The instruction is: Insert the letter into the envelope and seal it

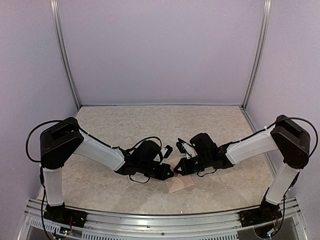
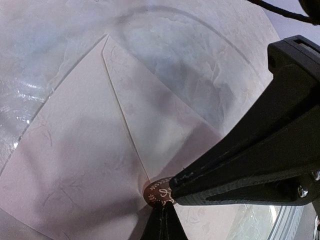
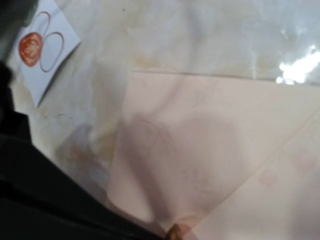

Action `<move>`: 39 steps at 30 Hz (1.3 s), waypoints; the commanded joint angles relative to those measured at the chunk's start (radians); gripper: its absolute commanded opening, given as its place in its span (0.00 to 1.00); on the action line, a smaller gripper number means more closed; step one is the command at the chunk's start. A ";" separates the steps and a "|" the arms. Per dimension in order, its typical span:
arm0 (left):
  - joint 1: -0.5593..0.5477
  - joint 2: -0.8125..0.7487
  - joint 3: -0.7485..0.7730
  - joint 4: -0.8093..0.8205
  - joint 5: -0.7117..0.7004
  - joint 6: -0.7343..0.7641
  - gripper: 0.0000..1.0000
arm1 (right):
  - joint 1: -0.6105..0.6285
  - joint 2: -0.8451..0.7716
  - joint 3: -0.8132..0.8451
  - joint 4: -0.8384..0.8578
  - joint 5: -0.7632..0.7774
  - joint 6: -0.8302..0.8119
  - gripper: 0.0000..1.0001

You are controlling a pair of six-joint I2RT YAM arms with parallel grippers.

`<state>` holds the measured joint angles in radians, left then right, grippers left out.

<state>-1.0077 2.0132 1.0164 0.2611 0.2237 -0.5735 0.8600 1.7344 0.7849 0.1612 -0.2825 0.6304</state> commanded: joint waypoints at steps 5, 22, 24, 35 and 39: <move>-0.003 0.059 -0.028 -0.140 -0.061 0.011 0.00 | -0.014 0.070 0.026 -0.045 0.022 0.037 0.01; 0.022 -0.038 -0.045 -0.082 -0.130 -0.019 0.00 | -0.041 0.110 -0.035 -0.042 -0.008 0.115 0.00; 0.029 -0.034 -0.043 -0.056 -0.125 -0.022 0.00 | -0.042 0.113 -0.035 -0.040 -0.015 0.113 0.00; 0.055 0.034 -0.049 -0.063 -0.153 -0.036 0.00 | -0.041 0.085 -0.077 -0.053 -0.011 0.132 0.00; 0.069 0.035 -0.088 -0.058 -0.151 -0.051 0.00 | -0.043 0.062 -0.101 -0.068 0.004 0.146 0.00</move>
<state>-0.9726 1.9980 0.9874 0.2909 0.1356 -0.6060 0.8280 1.7916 0.7456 0.2432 -0.3172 0.7563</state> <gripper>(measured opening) 0.002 0.003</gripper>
